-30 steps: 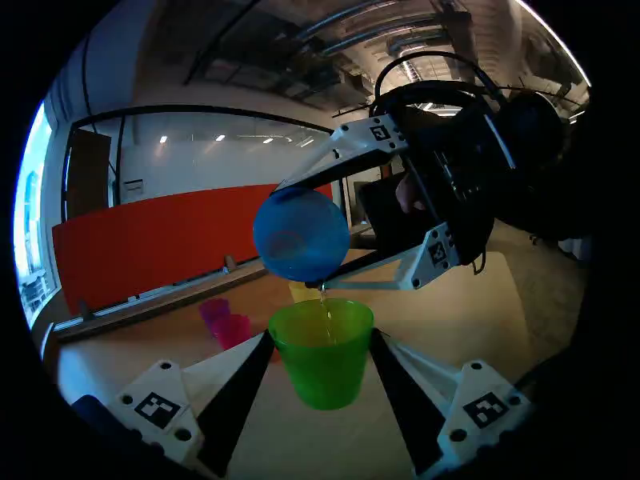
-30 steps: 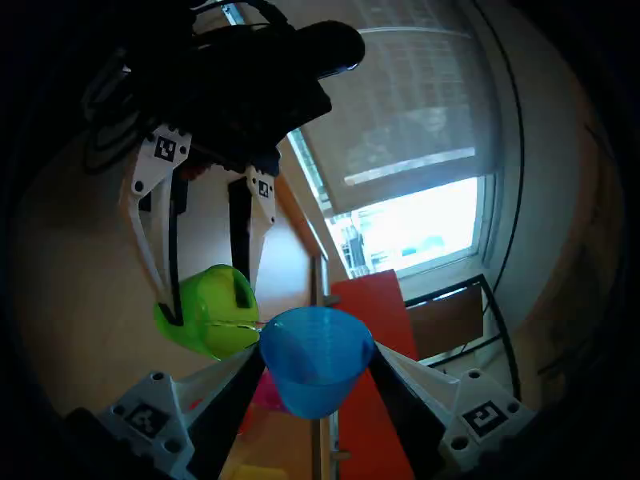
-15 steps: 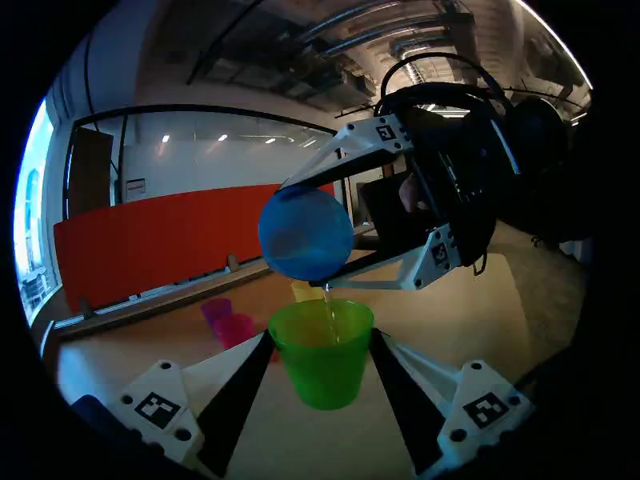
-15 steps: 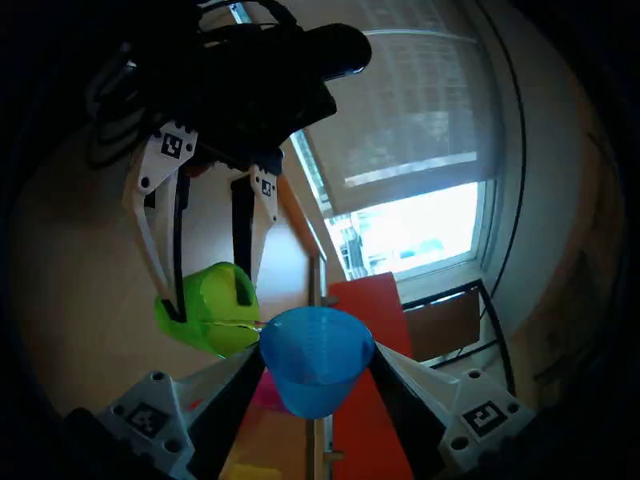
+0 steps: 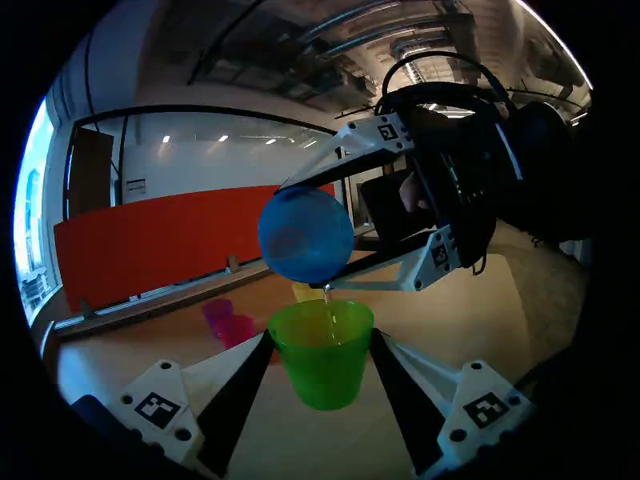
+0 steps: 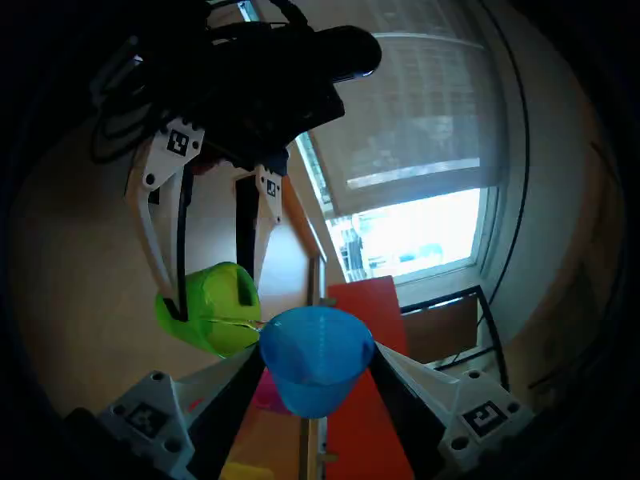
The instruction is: Pour water
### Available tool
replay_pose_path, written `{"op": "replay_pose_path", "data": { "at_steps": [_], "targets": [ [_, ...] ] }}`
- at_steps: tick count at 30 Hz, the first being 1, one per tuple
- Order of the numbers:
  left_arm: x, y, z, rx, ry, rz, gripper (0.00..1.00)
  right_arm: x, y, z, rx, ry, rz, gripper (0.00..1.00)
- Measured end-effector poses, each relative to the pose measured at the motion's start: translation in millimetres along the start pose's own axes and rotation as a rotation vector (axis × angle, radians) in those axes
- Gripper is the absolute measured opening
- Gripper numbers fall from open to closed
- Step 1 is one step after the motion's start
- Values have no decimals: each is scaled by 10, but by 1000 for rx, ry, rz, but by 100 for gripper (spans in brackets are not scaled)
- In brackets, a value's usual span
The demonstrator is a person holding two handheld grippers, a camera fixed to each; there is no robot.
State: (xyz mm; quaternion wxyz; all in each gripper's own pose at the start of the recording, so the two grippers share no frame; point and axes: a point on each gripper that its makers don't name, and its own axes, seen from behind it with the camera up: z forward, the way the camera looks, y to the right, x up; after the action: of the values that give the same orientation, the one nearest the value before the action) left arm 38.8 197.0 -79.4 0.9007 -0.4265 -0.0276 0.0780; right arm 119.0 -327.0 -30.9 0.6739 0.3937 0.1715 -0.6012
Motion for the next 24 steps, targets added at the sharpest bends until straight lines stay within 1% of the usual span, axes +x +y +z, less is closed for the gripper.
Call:
{"op": "replay_pose_path", "data": {
  "at_steps": [24],
  "targets": [
    [13, -8, -4, -1, 4, -7, 87, 15, 40, 3, -9, -5, -48, 91]
  ]
}}
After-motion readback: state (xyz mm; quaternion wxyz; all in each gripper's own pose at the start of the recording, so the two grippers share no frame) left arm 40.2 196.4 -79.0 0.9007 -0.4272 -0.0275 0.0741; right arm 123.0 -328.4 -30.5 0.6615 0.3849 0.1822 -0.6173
